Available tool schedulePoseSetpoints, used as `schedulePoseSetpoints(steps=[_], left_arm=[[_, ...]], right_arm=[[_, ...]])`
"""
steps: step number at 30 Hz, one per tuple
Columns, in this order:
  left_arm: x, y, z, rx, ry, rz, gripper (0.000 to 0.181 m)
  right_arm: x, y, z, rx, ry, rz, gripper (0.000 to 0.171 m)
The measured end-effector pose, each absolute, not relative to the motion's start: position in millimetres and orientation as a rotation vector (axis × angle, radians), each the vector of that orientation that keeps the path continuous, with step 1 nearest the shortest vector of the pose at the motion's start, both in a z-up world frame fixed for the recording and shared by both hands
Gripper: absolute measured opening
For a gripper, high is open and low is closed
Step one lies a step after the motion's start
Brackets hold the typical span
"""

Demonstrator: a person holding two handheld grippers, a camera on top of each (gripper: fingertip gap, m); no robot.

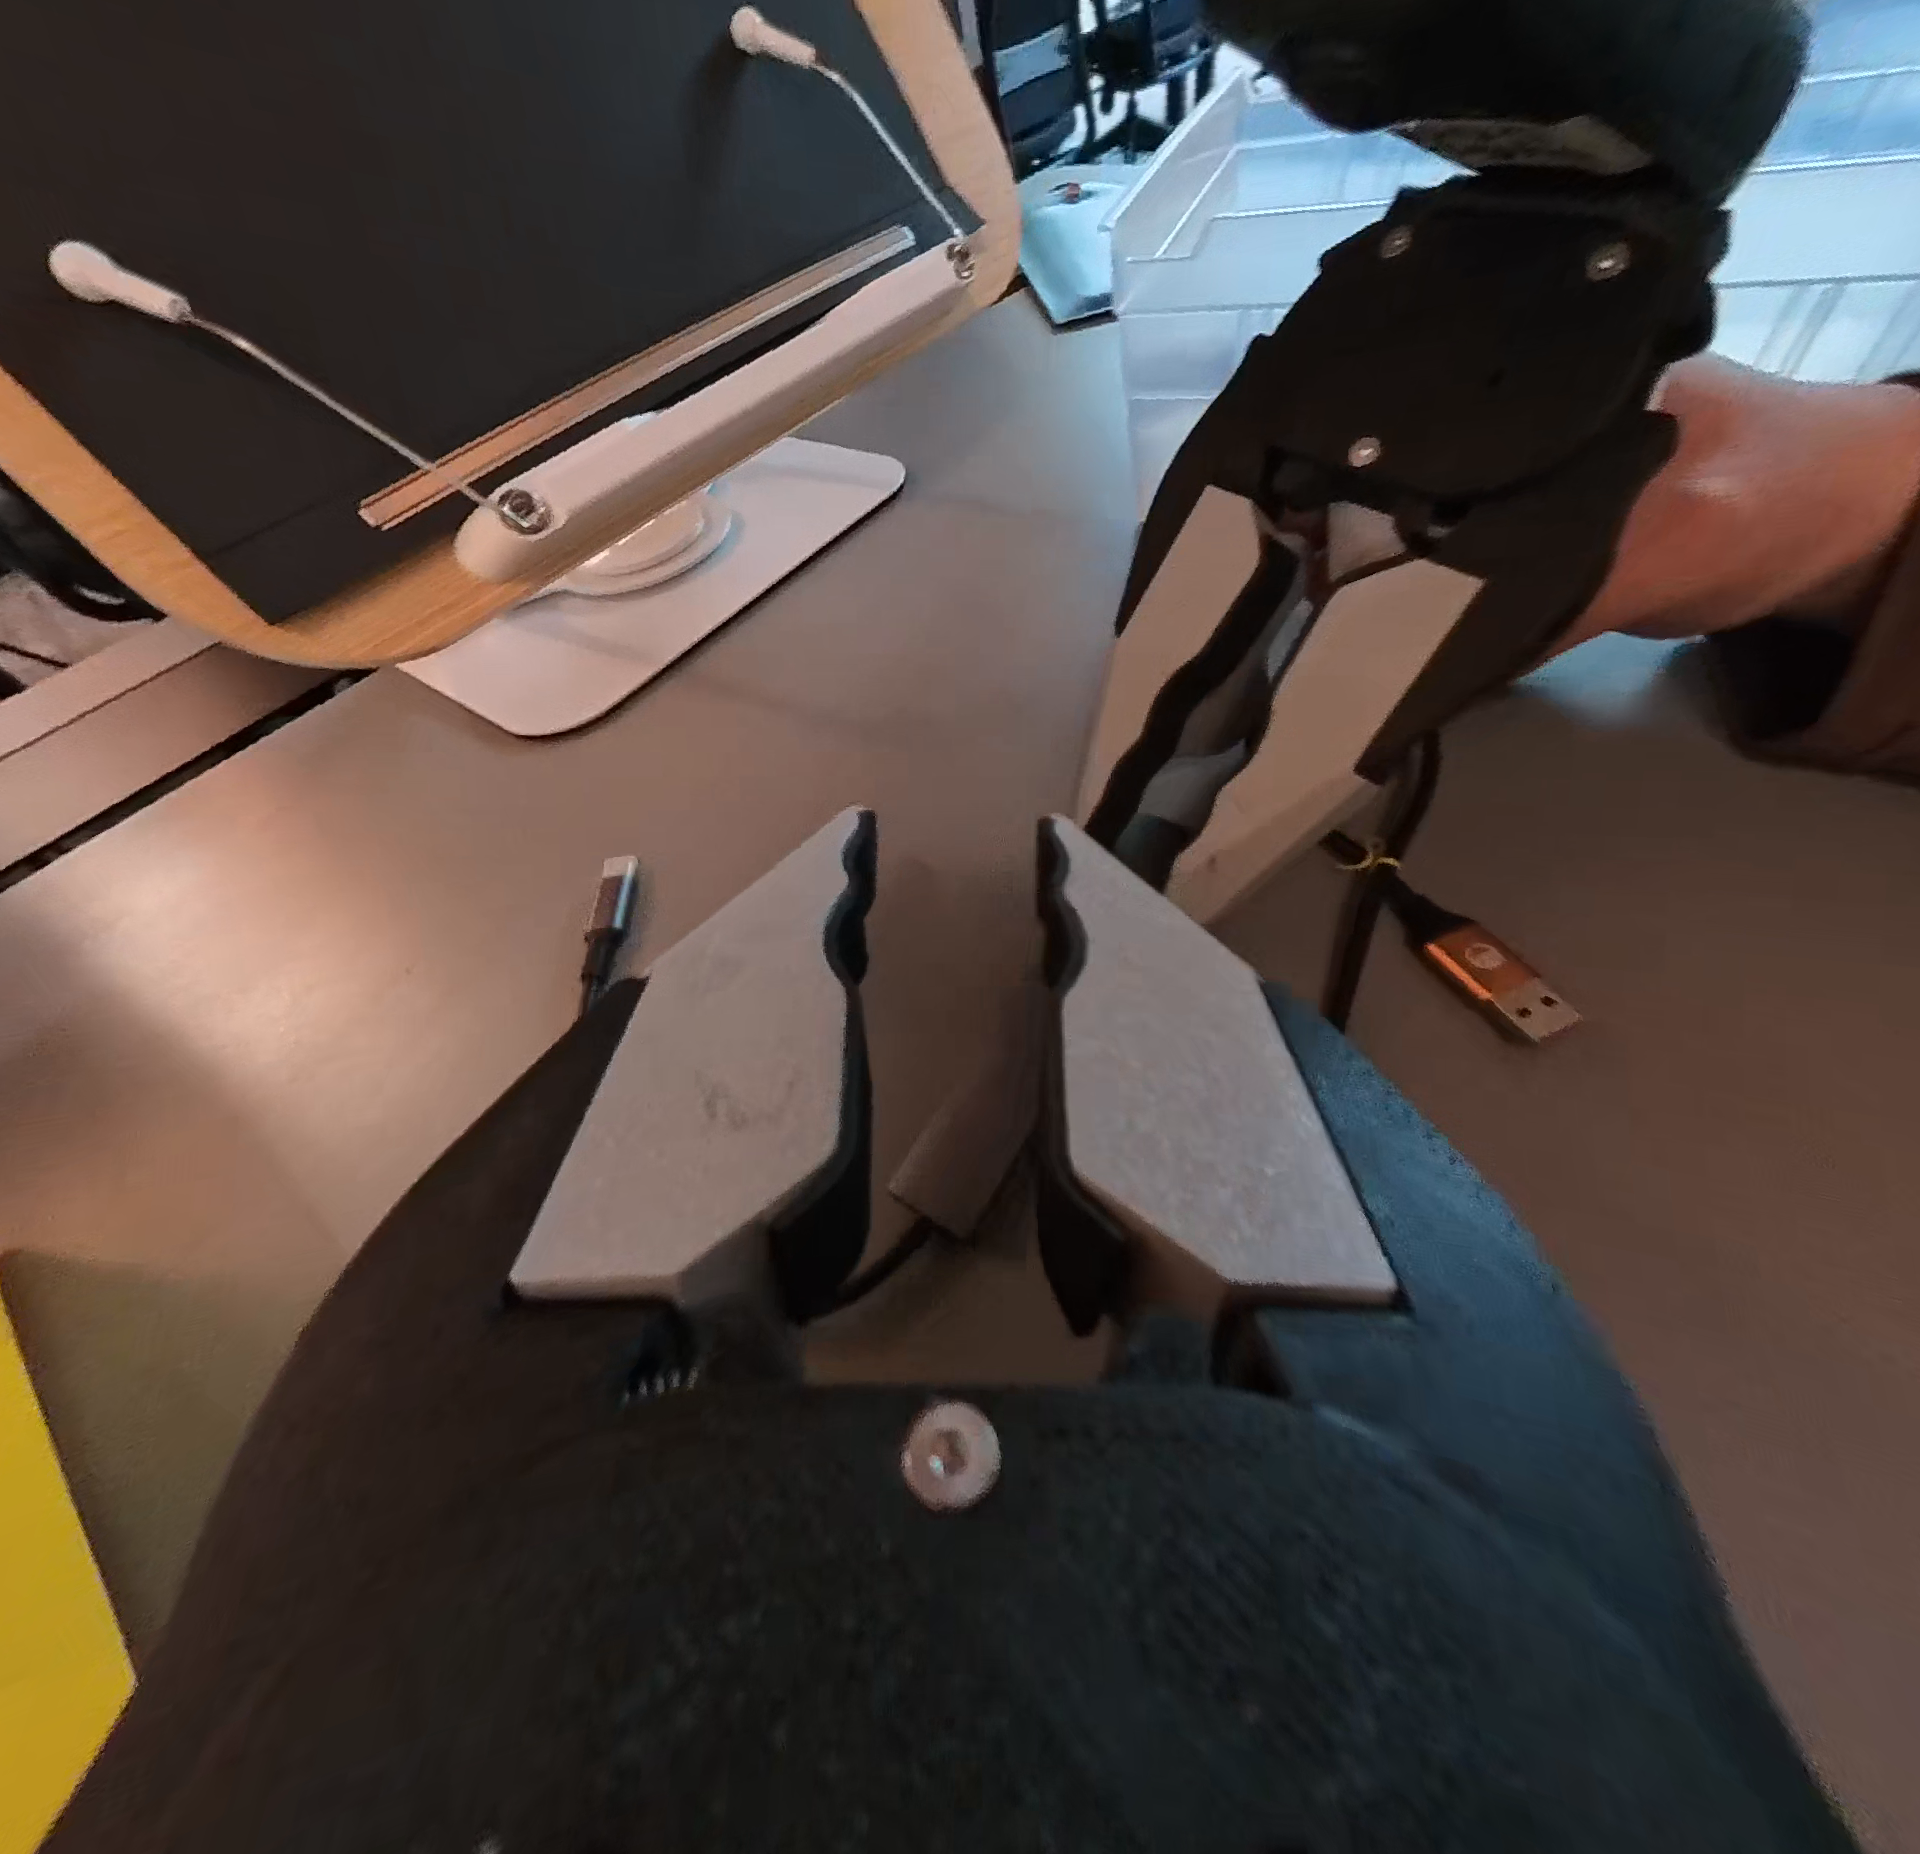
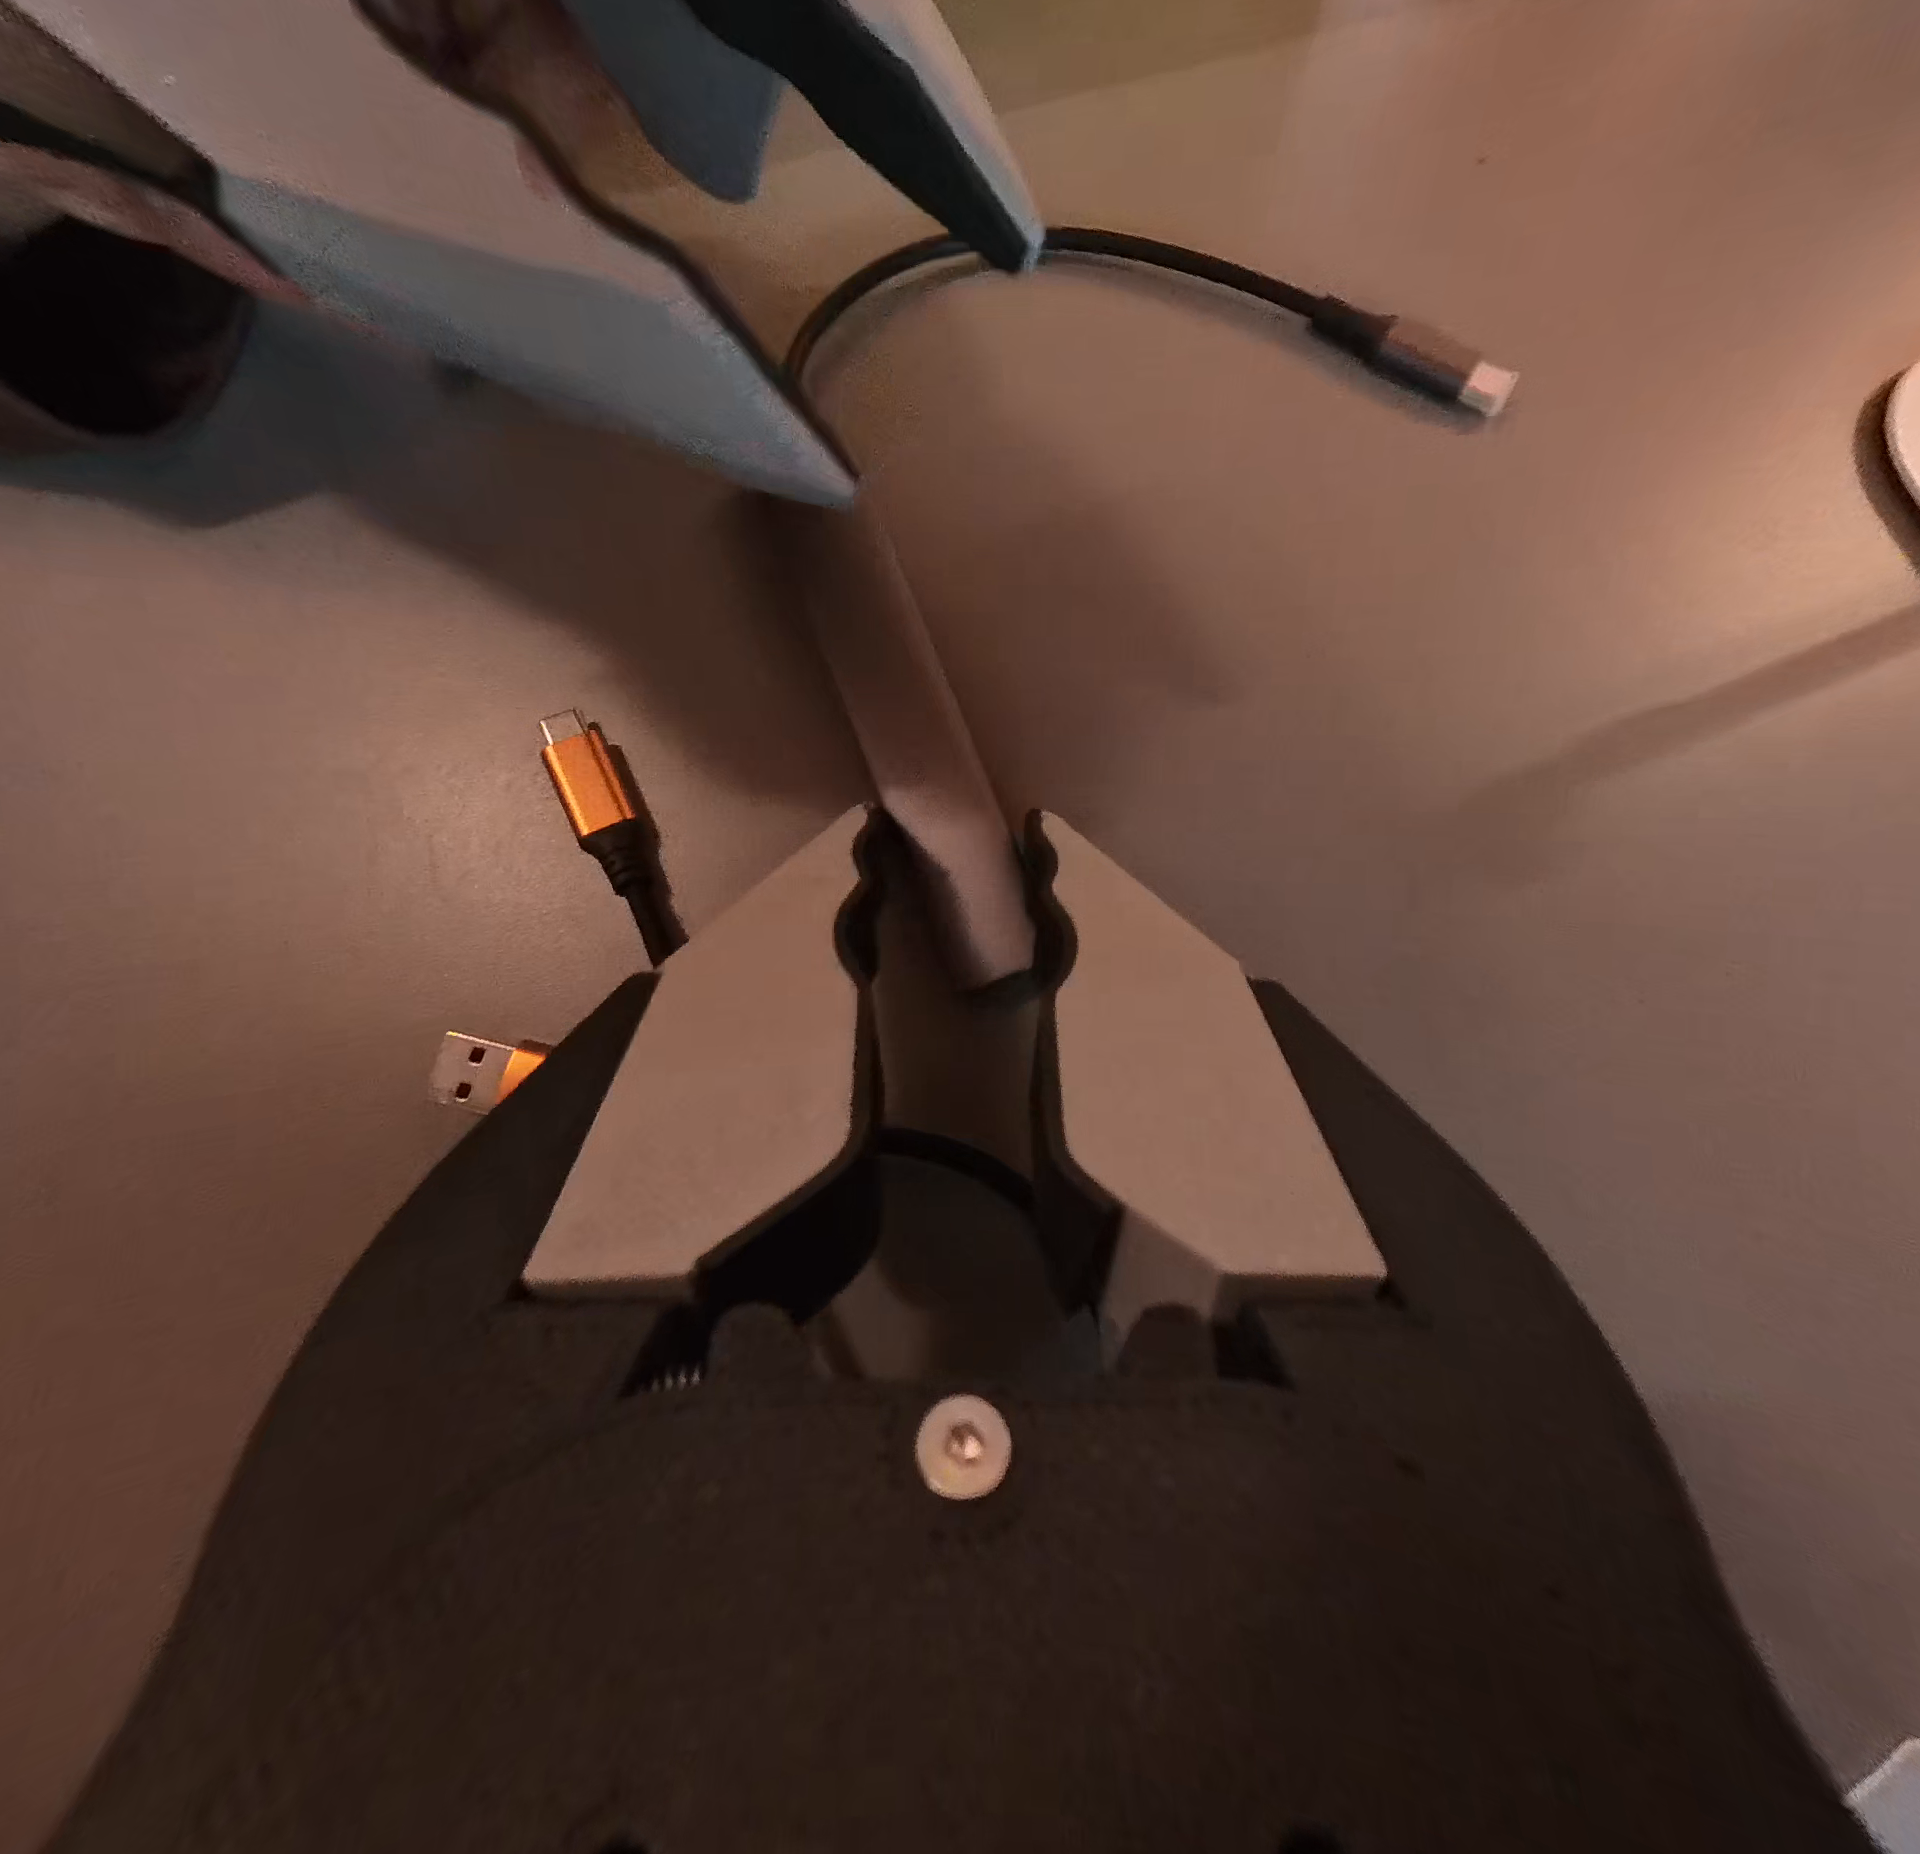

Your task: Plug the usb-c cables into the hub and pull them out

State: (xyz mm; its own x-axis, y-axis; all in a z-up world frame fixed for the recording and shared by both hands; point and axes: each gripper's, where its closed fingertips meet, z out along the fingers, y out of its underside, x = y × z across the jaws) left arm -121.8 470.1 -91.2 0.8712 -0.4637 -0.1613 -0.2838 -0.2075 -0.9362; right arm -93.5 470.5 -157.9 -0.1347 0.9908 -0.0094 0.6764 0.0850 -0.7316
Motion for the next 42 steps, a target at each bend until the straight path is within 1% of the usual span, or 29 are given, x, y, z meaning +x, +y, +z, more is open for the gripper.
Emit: schedulePoseSetpoints(steps=[3, 7, 13, 17, 20, 21, 27, 30, 33, 38, 42], left_arm=[[-120.5, 468.6, -88.3, -1.778, 0.607, -0.146, 0.037], [-118.9, 465.5, -98.7, -1.785, 0.719, -0.048, 0.044], [-124.4, 469.4, -129.8, -1.783, 0.943, 0.343, 0.043], [-129.2, 471.5, -133.5, -1.766, 0.971, 0.435, 0.039], [-140.5, 474.9, -129.6, -1.780, 0.914, 0.436, 0.029], [-140.3, 474.5, -127.4, -1.778, 0.904, 0.409, 0.020], [-130.7, 469.2, -115.3, -1.736, 0.920, 0.337, 0.012], [-123.7, 466.9, -113.8, -1.715, 0.943, 0.330, 0.009], [-124.2, 467.4, -119.8, -1.732, 0.968, 0.358, 0.009], [-127.6, 468.1, -117.4, -1.739, 0.939, 0.351, 0.008], [-128.6, 468.0, -118.1, -1.739, 0.945, 0.360, 0.008]], right_arm=[[-92.9, 478.2, -155.9, -1.689, -1.819, 0.830, 0.022], [-90.3, 487.0, -140.7, -1.751, -1.688, 0.985, 0.020], [-85.1, 490.5, -125.1, -1.784, -1.578, 1.146, 0.019], [-85.7, 478.8, -118.7, -1.754, -1.603, 1.235, 0.019], [-84.2, 475.5, -121.2, -1.749, -1.637, 1.224, 0.019], [-84.4, 474.5, -119.7, -1.739, -1.637, 1.234, 0.019], [-83.5, 482.7, -98.2, -1.684, -1.529, 1.318, 0.020], [-81.1, 488.9, -94.3, -1.657, -1.516, 1.243, 0.021], [-81.1, 494.0, -99.3, -1.629, -1.559, 1.034, 0.018], [-84.9, 489.2, -94.0, -1.453, -1.638, 0.725, 0.030], [-90.6, 472.5, -93.8, -1.318, -1.716, 0.623, 0.033]])
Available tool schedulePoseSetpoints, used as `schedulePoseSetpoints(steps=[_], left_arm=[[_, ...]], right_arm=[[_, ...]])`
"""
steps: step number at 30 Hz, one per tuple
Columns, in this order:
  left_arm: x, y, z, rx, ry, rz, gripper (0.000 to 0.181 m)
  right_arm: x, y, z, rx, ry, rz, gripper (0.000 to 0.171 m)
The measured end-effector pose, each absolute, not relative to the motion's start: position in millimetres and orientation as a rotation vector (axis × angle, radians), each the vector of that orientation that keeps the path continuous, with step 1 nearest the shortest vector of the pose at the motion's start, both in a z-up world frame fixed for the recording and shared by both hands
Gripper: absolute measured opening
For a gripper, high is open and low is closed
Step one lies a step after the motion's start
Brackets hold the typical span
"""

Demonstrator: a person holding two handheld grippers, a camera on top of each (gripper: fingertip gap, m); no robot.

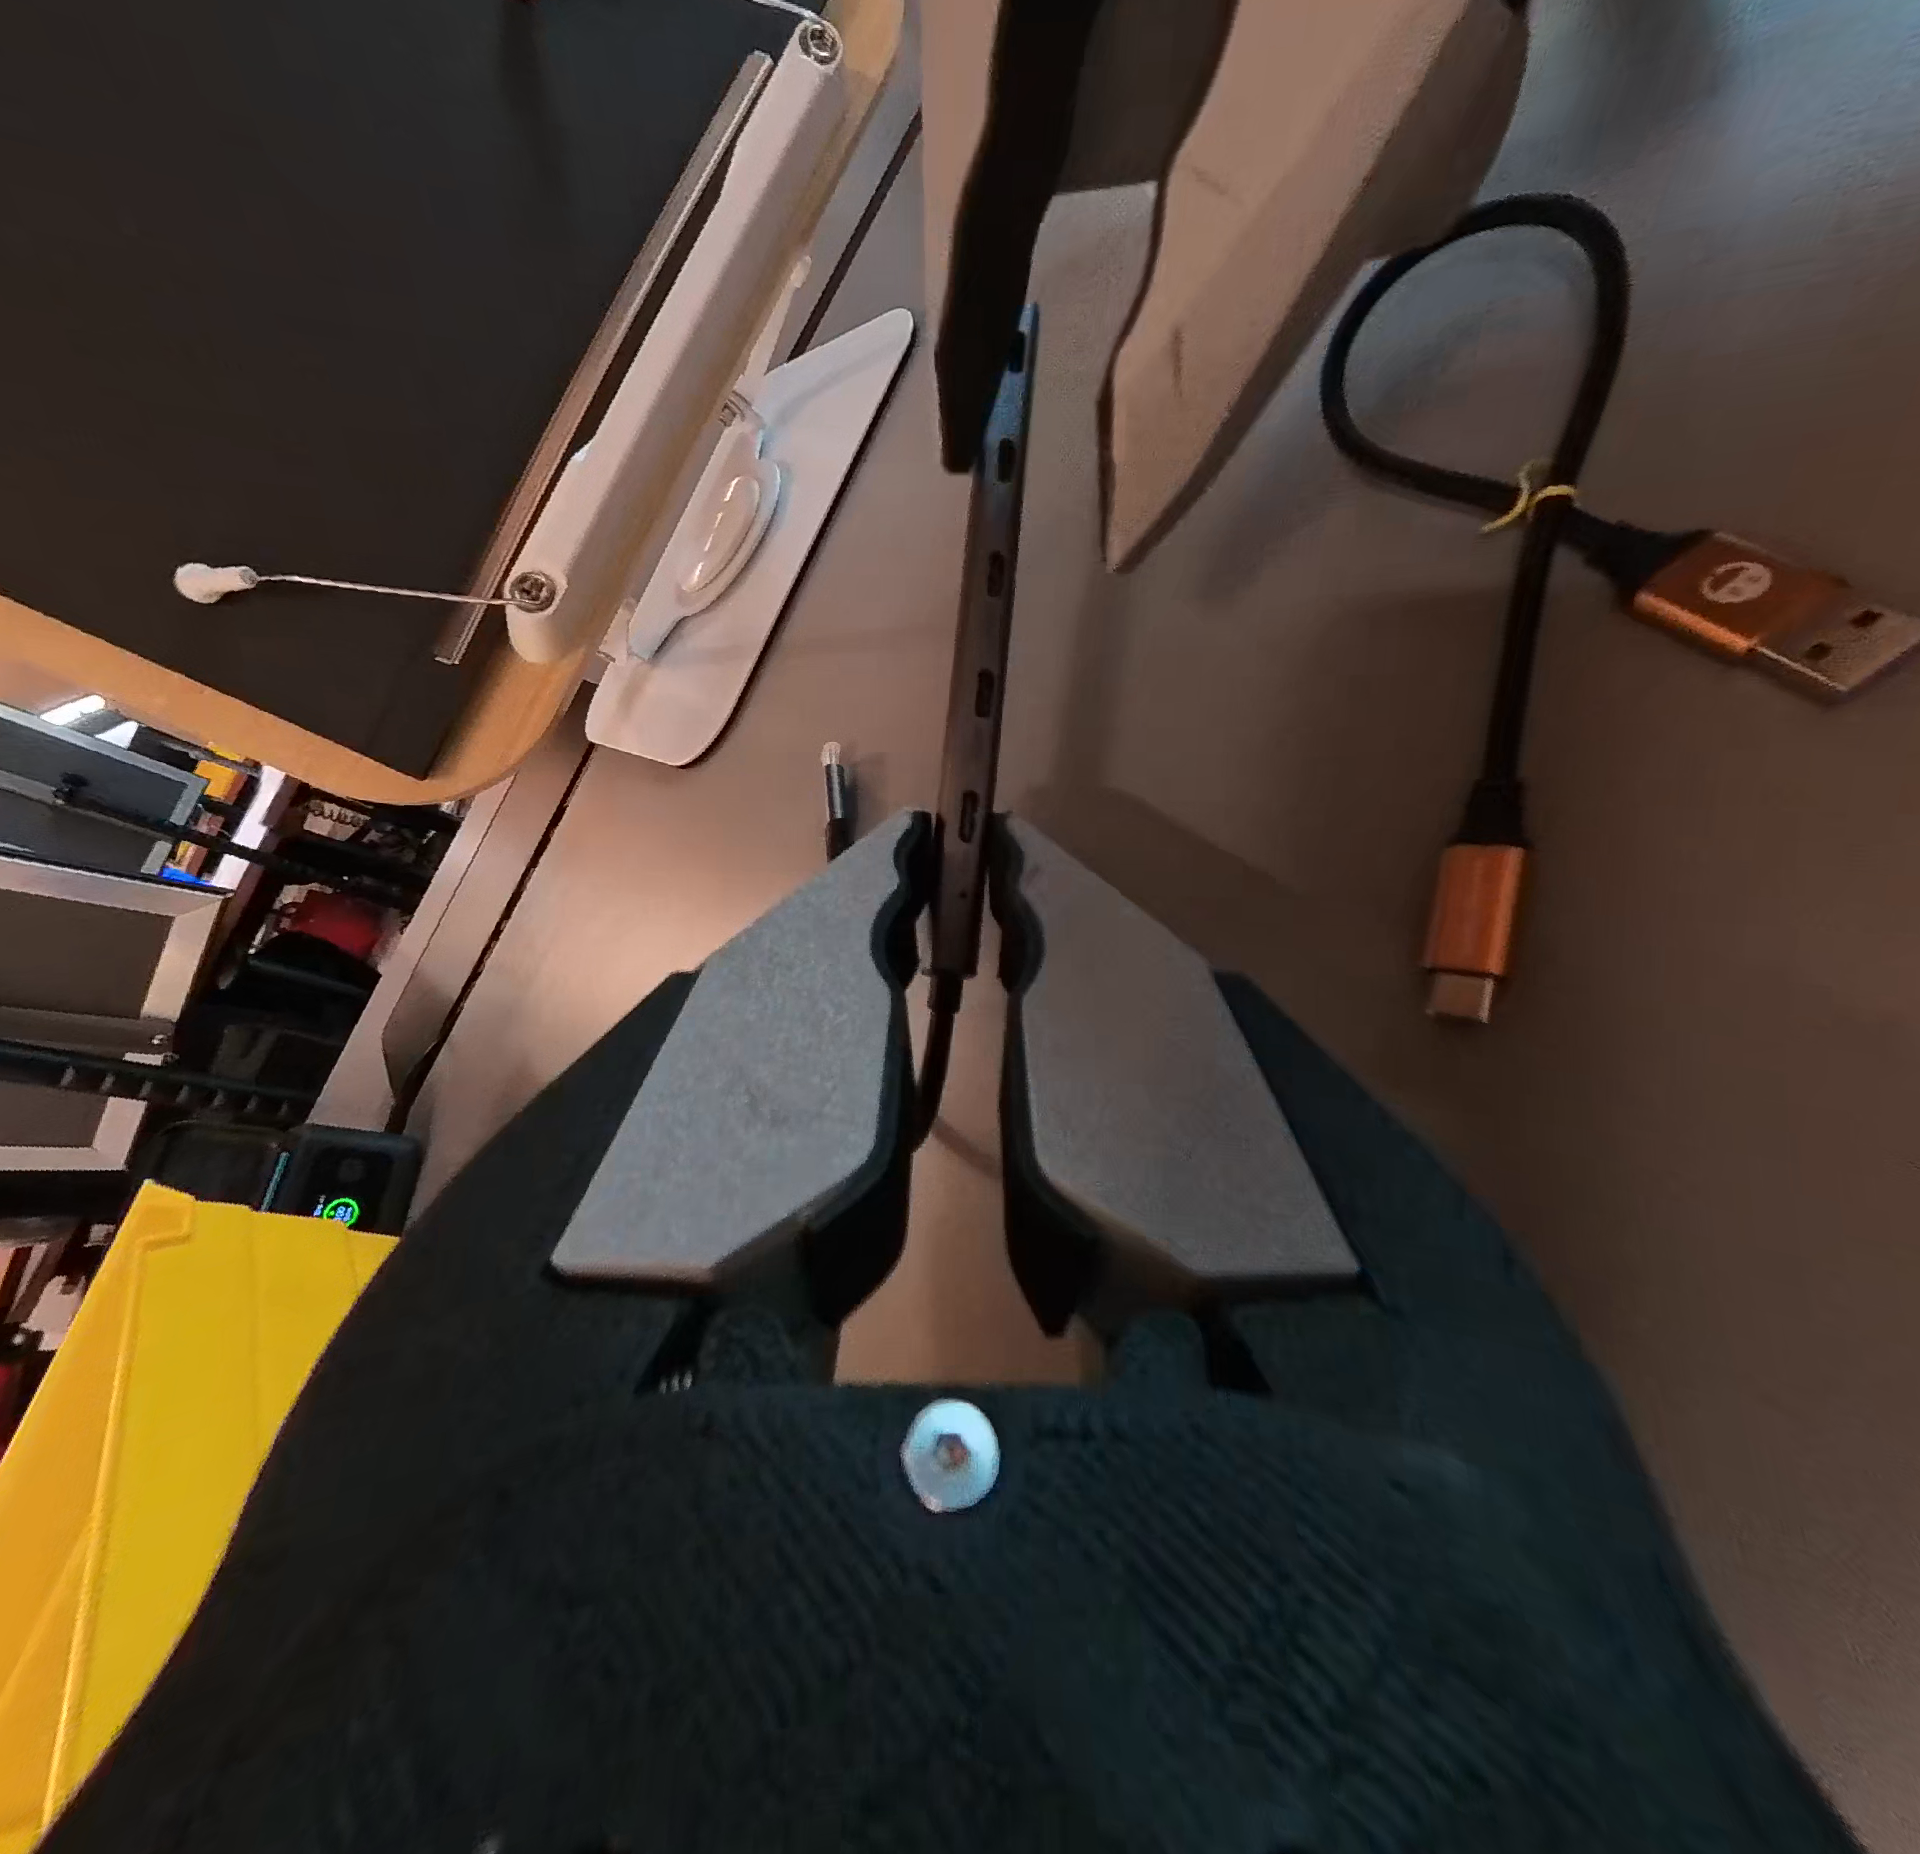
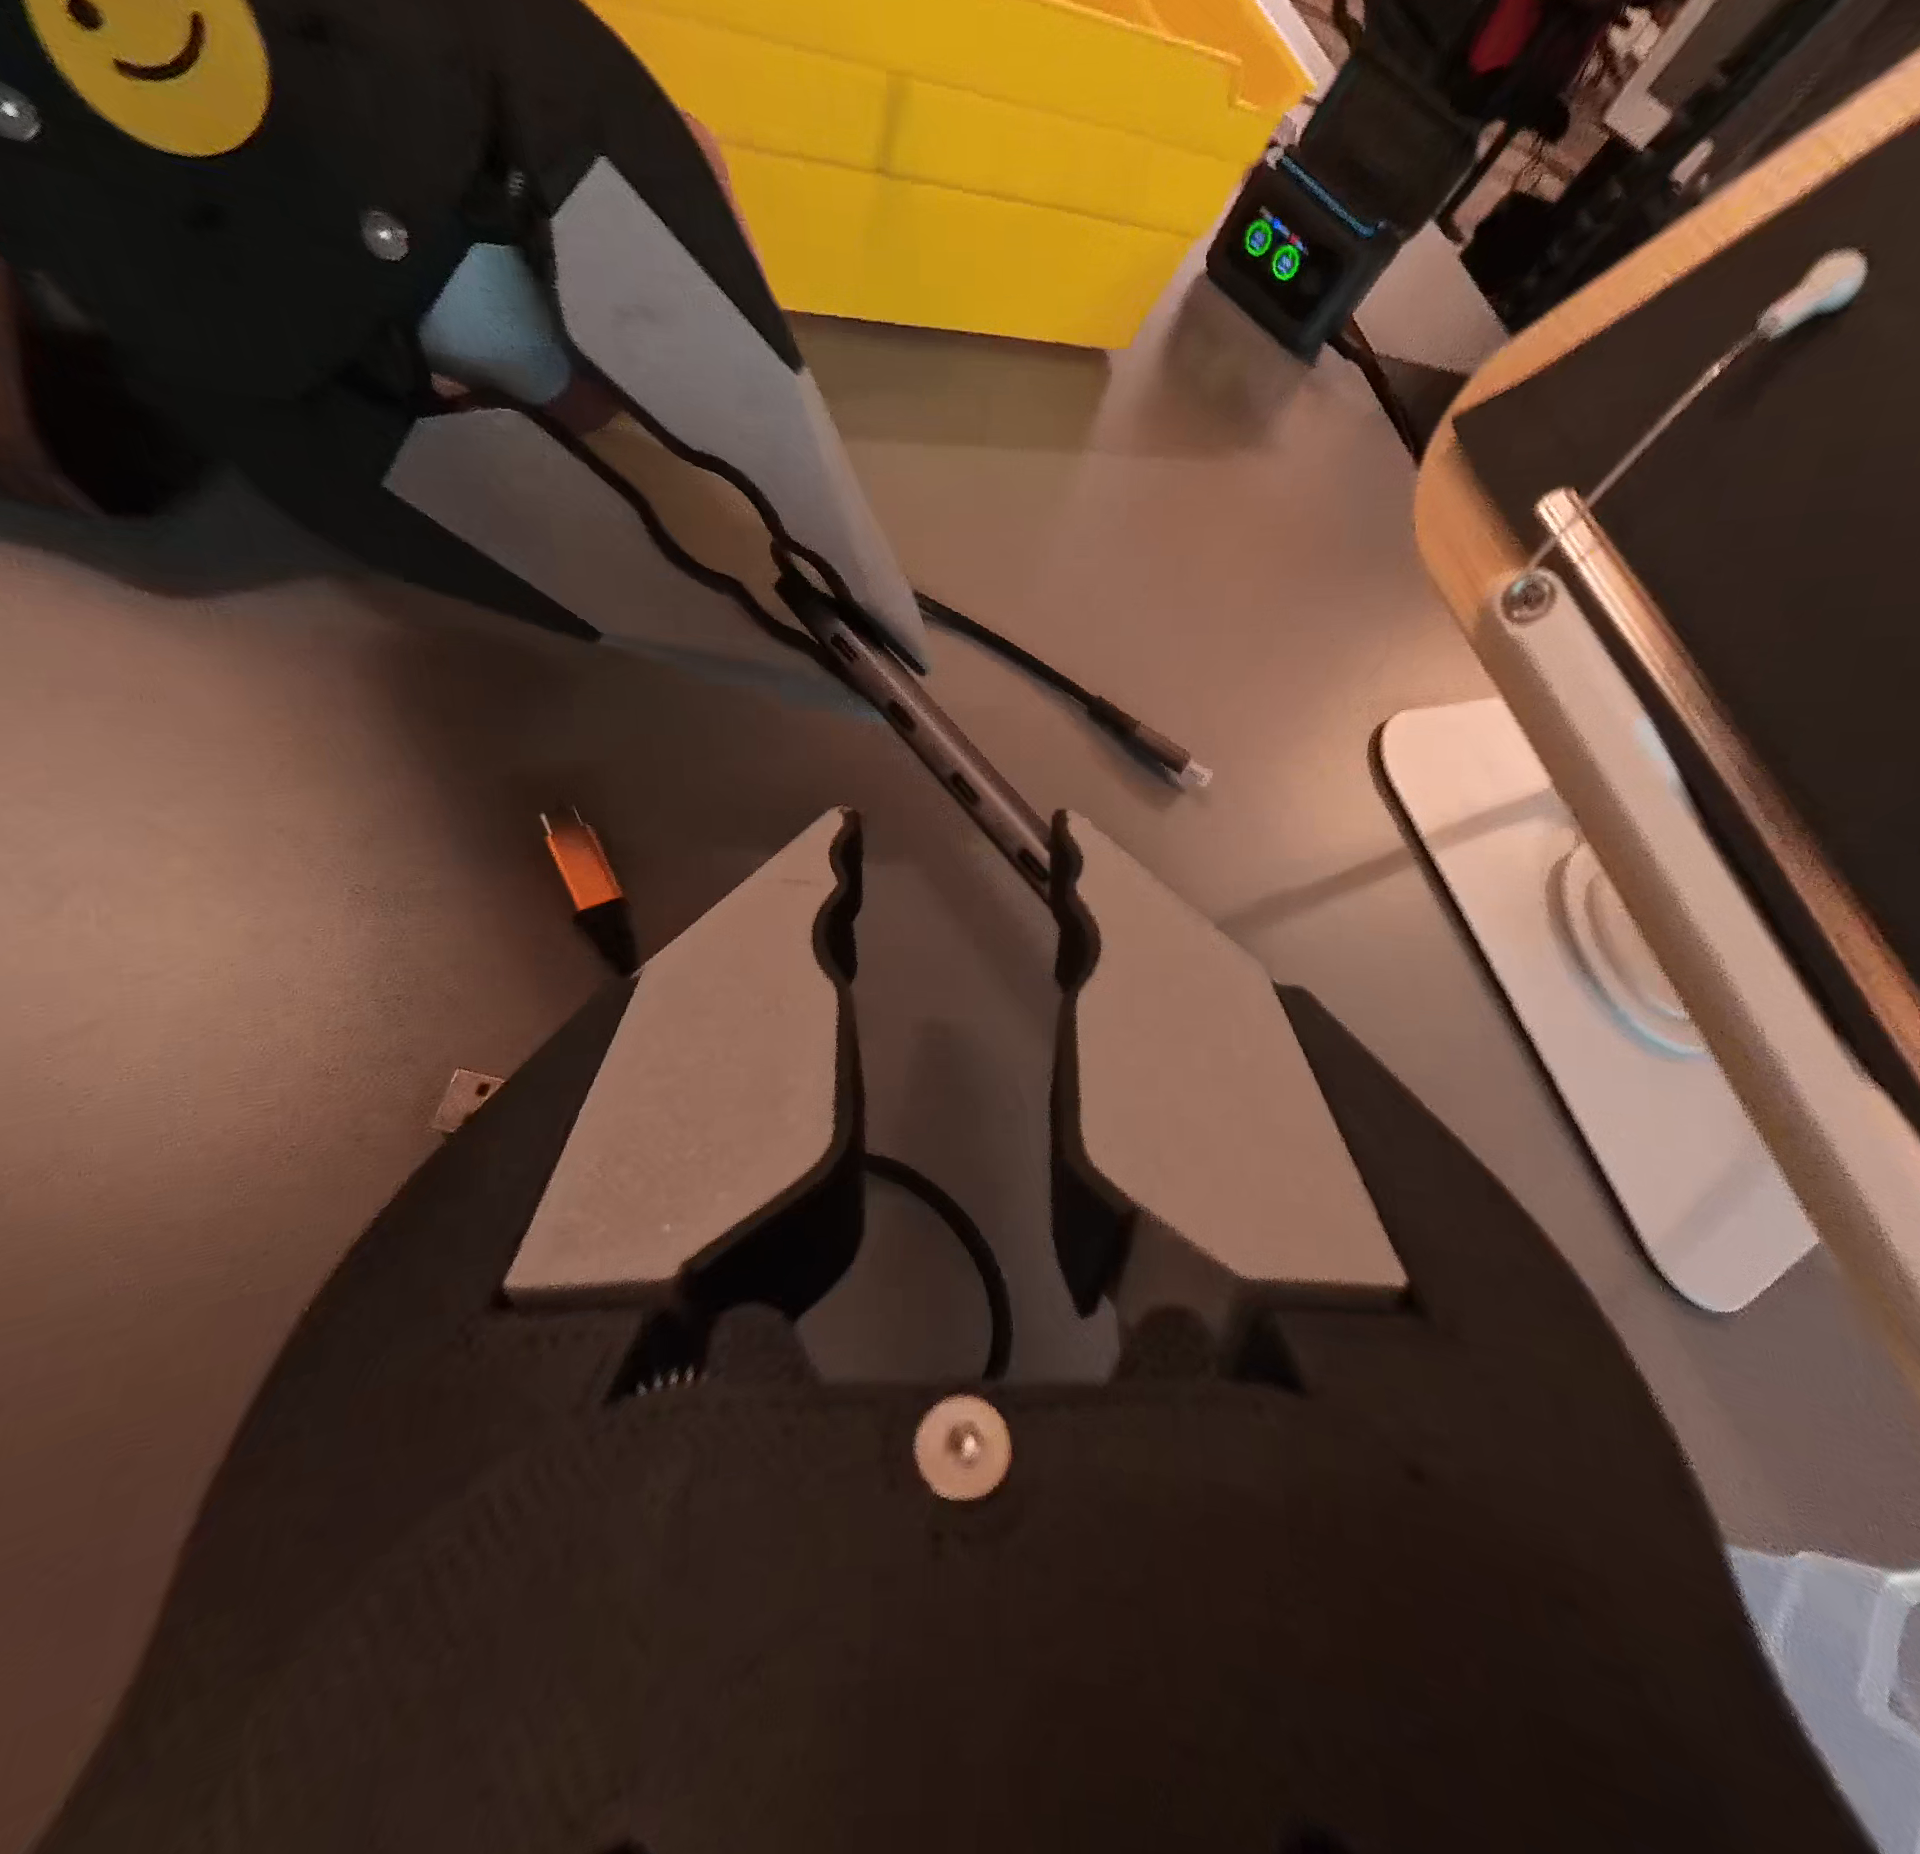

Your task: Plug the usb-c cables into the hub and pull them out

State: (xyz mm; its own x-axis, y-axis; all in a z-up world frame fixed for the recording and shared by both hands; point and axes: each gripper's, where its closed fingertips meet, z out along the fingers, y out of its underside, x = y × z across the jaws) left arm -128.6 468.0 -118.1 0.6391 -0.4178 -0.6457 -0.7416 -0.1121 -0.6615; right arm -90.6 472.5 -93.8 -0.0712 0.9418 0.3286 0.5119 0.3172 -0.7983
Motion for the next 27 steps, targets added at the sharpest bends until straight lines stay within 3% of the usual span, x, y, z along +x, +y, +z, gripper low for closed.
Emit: schedulePoseSetpoints(steps=[3, 6, 27], left_arm=[[-126.3, 466.7, -118.3, -1.723, 0.976, 0.375, 0.008], [-111.4, 459.1, -115.9, -1.648, 1.061, 0.350, 0.007], [-90.6, 450.3, -107.9, -1.564, 1.042, 0.200, 0.014]], right_arm=[[-94.3, 470.2, -100.0, -1.270, -1.745, 0.531, 0.031], [-92.6, 478.7, -109.8, -1.240, -1.771, 0.371, 0.016], [-92.1, 457.2, -118.1, -1.121, -1.887, 0.369, 0.010]])
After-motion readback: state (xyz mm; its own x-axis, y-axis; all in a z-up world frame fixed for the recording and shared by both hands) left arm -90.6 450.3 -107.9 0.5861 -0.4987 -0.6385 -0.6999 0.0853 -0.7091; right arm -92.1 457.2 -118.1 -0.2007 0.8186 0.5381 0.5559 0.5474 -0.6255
